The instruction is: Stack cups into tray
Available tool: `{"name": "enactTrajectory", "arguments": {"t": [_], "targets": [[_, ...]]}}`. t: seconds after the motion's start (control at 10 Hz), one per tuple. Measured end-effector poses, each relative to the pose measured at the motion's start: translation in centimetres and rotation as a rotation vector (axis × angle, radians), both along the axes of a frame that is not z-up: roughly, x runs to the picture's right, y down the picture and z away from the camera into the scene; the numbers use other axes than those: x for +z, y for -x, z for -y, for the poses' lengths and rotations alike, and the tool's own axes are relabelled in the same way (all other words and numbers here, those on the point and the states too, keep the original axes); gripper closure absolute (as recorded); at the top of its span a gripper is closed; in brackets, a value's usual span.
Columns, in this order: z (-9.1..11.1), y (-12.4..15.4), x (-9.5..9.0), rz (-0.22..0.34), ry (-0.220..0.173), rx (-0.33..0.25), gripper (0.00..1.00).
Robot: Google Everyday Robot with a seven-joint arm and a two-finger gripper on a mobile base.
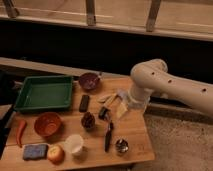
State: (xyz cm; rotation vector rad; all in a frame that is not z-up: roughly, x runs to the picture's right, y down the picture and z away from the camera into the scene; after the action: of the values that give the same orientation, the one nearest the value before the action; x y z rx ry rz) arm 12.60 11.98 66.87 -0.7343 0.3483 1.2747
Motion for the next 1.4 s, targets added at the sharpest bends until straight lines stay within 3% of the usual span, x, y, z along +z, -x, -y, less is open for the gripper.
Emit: {"name": "enactTrajectory", "arguments": {"t": [0.3,0.6,0.8,1.0,1.4], "targets": [[0.0,0.0,0.0,-0.001,-0.001,-0.001,0.24],[-0.2,1.4,0.0,-0.023,-0.004,-0.042,0.24],[-1.6,1.8,0.9,-0.038,0.025,-0.058,0.24],[-3.9,0.4,2.1,-0.068,0.069,-0.064,0.24],[-9.6,-3.3,4.9,-0.143,0.201,-0.036,0.24]]}}
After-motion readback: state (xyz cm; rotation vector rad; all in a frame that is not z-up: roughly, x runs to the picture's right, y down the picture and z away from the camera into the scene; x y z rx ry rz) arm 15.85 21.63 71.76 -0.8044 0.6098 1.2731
